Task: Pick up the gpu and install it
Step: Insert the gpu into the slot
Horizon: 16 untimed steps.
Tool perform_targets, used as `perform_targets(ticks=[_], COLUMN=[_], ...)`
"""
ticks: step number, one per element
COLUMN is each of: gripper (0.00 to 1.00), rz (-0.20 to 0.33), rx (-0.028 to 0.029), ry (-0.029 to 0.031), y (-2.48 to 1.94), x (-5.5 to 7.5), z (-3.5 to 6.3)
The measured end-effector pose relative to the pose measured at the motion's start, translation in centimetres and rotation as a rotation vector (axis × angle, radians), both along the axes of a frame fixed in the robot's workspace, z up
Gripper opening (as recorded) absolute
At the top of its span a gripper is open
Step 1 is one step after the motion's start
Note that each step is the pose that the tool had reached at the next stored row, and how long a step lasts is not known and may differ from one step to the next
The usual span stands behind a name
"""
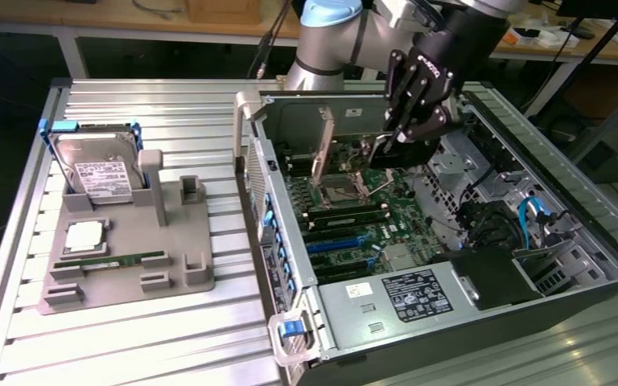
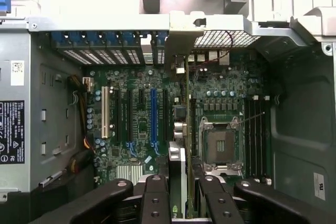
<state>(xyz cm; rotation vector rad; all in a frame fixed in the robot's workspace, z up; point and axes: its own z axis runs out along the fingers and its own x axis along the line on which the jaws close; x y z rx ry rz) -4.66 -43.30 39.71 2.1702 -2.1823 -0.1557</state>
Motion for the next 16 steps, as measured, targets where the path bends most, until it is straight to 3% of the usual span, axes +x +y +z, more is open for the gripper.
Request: perform_targets(ticks=[9,16], gripper=[0.27,0.27], rz=[0.0,0.0], rx=[-0.0009,-0.0012], ry=[-0.0001,0.0], y=[-1.15,-1.4], x=[0.0,0.0], z=[-0.82,-1.65])
